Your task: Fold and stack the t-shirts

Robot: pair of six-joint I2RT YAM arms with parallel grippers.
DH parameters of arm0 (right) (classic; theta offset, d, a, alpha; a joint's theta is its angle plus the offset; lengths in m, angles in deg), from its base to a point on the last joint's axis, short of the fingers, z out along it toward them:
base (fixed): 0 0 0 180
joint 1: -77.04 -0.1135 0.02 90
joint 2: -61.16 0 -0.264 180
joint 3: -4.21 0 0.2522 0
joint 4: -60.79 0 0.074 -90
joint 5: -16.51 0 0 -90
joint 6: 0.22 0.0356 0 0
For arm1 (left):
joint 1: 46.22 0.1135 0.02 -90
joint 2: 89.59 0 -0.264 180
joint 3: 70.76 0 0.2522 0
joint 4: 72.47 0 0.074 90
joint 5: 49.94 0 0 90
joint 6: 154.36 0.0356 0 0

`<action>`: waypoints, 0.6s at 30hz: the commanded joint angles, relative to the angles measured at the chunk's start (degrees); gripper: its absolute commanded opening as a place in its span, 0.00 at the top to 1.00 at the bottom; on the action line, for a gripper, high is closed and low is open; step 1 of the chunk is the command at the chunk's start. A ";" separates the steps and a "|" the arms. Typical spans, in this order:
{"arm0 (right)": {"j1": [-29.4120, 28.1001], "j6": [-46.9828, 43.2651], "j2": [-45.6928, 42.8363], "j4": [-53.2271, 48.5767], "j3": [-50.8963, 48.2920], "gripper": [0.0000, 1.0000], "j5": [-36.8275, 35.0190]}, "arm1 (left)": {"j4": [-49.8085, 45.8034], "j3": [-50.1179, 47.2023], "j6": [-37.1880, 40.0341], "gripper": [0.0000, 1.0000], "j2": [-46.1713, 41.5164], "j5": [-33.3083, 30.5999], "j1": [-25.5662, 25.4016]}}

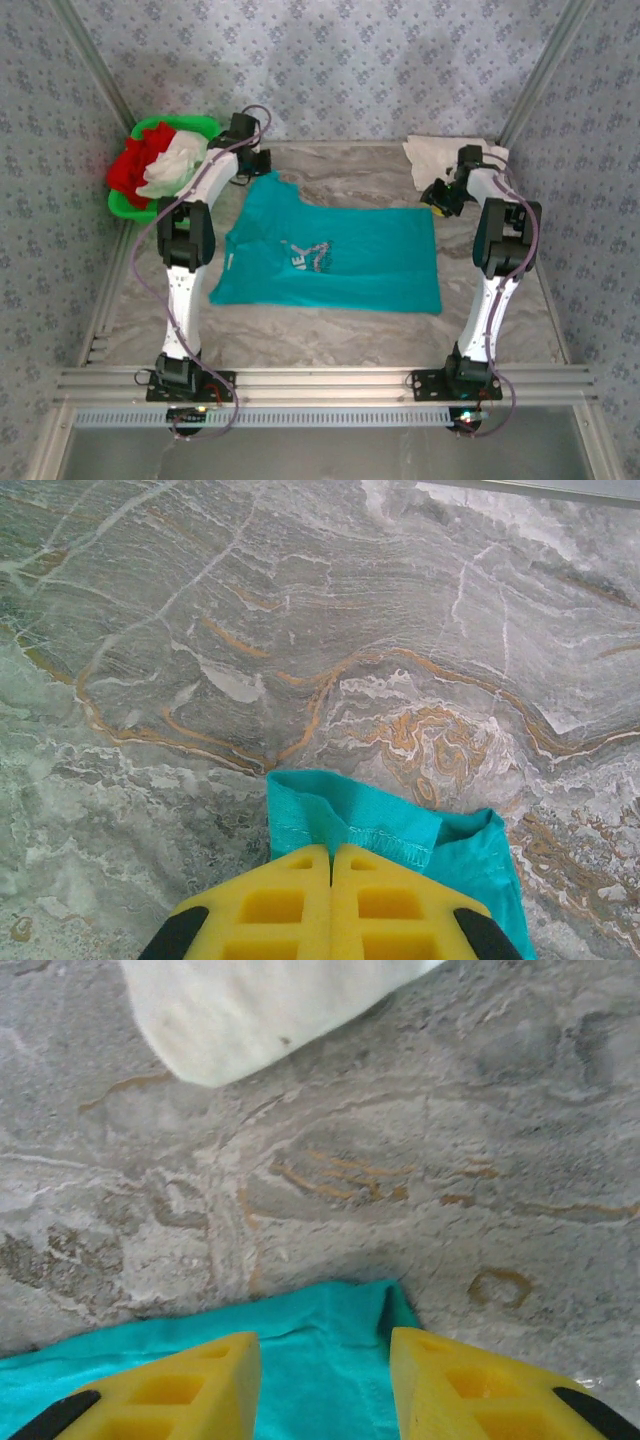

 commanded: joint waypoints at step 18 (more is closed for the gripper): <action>0.16 -1.56 4.55 -0.76 3.11 0.63 4.80 | -0.43 -1.26 0.47 1.00 0.77 -0.09 1.44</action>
